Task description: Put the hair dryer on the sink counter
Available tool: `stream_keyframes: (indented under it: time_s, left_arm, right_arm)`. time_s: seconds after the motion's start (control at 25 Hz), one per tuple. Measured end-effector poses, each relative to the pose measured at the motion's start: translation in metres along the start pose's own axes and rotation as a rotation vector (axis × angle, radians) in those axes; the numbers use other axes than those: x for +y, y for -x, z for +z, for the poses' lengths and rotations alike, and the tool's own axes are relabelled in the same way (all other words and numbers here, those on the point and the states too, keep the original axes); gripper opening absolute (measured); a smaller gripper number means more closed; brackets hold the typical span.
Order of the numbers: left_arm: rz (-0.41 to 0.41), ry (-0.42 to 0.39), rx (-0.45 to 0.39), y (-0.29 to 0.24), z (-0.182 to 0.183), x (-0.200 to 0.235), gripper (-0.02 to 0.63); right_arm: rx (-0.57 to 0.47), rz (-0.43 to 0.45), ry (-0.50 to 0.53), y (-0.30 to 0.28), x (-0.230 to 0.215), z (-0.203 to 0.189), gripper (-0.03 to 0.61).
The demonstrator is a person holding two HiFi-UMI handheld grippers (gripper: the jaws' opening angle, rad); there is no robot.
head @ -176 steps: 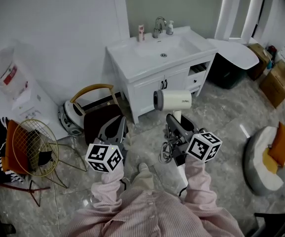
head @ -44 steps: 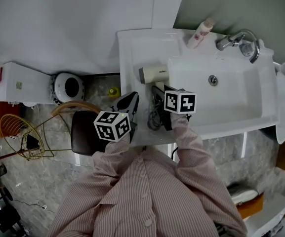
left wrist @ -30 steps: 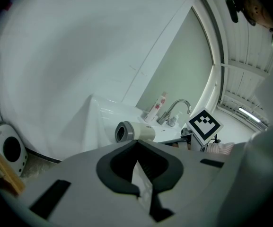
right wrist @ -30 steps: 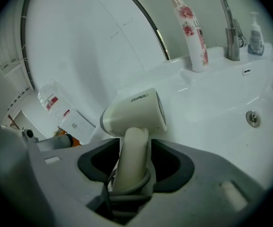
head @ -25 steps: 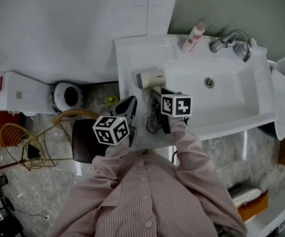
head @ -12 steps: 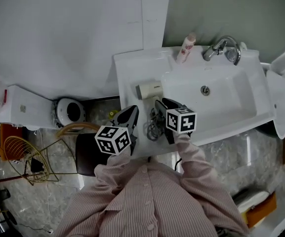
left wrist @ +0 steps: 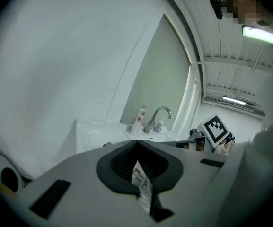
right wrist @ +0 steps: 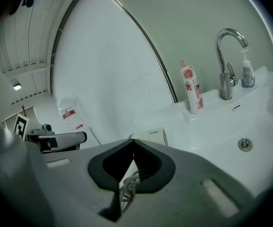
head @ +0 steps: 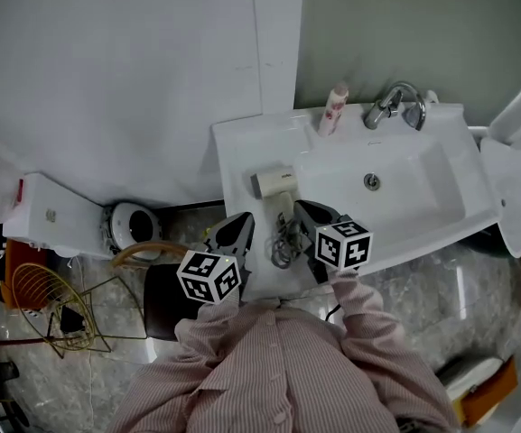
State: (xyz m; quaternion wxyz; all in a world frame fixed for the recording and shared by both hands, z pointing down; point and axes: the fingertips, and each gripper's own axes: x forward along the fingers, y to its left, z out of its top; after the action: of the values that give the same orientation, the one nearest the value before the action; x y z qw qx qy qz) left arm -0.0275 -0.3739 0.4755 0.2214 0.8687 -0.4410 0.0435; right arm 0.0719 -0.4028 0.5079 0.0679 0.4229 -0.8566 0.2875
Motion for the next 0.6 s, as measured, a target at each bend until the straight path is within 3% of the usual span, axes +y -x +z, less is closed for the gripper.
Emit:
stream_keyframes:
  time_s: [0.6]
  left_arm:
    - [0.018, -0.102, -0.146, 0.041, 0.046, -0.010, -0.002]
  right_arm:
    - [-0.248, 0.095, 0.059, 0.067, 0.030, 0.061, 0.006]
